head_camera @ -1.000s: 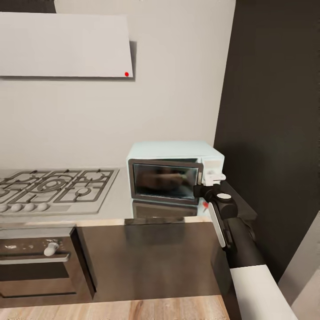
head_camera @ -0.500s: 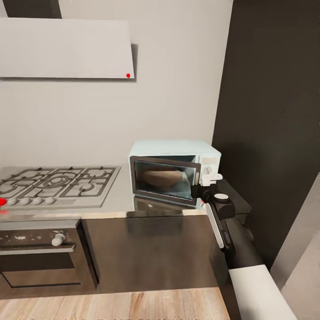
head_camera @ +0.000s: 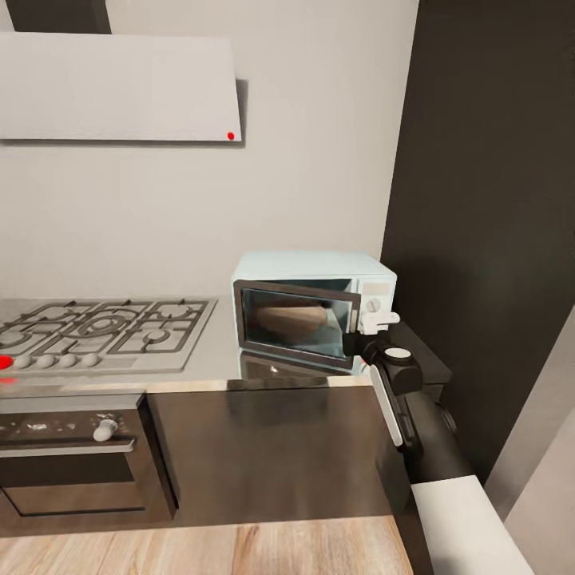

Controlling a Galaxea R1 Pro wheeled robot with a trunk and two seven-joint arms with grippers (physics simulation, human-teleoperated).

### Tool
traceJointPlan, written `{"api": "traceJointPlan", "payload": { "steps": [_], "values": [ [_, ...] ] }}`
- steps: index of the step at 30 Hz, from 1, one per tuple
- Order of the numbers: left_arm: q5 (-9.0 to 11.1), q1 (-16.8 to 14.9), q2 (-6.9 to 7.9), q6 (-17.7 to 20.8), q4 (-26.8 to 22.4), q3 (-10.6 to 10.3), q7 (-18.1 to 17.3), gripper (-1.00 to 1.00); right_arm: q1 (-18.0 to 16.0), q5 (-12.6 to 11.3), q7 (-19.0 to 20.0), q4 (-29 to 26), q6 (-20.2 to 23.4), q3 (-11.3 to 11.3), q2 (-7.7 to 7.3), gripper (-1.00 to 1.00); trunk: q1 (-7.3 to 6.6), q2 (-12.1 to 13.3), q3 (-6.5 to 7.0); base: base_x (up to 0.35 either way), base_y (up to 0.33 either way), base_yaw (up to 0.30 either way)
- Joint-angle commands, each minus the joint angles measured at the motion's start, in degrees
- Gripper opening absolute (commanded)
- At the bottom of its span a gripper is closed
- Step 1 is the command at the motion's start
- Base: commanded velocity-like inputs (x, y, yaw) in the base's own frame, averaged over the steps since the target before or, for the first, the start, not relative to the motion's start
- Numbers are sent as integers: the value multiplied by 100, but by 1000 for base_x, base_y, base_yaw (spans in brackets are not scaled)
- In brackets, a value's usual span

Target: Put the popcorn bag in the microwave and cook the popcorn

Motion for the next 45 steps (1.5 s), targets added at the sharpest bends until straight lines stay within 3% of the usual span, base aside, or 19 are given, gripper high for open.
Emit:
{"api": "traceJointPlan", "payload": {
  "steps": [1,13,14,22,25,31,36,38,40,42,43,45],
  "values": [
    [29,0,-2,-13,-2,26,-5,100,-6,263,-25,-6,77,-196,-5,-100,0,-4,-6,0,0,0],
    [35,0,-2,-13,-2,22,-5,100,-8,251,-24,-6,132,-192,-1,-100,0,-4,-6,0,0,0],
    [35,0,-2,-13,-2,24,-5,100,-7,258,-24,-6,131,-192,-1,100,0,-4,-6,0,0,0],
    [37,0,-2,-13,-2,21,-5,100,-7,264,10,-19,172,-197,-54,100,0,-4,-6,0,0,0],
    [37,0,-2,-13,-2,26,-5,100,-8,235,63,-73,562,-193,-82,100,0,-4,-6,0,0,0],
    [37,0,-1,-13,-2,24,-5,100,77,227,680,-92,907,-193,-127,100,0,-4,-6,0,0,0],
    [37,0,-2,-13,-2,21,-5,100,355,239,956,-6,1040,-194,-469,100,0,-4,-6,0,0,0],
    [37,0,-2,-13,-2,25,-5,100,441,239,965,45,1091,-198,-690,100,0,-4,-6,0,0,0],
    [37,0,-2,-13,-6,25,-5,100,489,218,973,124,1111,-203,-1082,100,0,-4,-6,0,0,0],
    [37,0,4,-13,-4,27,-5,100,497,217,964,143,1073,-233,-1223,100,0,-4,-6,0,0,0],
    [37,0,1,-13,-6,27,-5,100,499,218,956,147,1052,-336,-1258,100,0,-4,-6,0,0,0],
    [37,0,-1,-13,-8,28,-5,100,501,209,957,141,919,-799,-1266,100,0,-4,-6,0,0,0]
  ]
}}
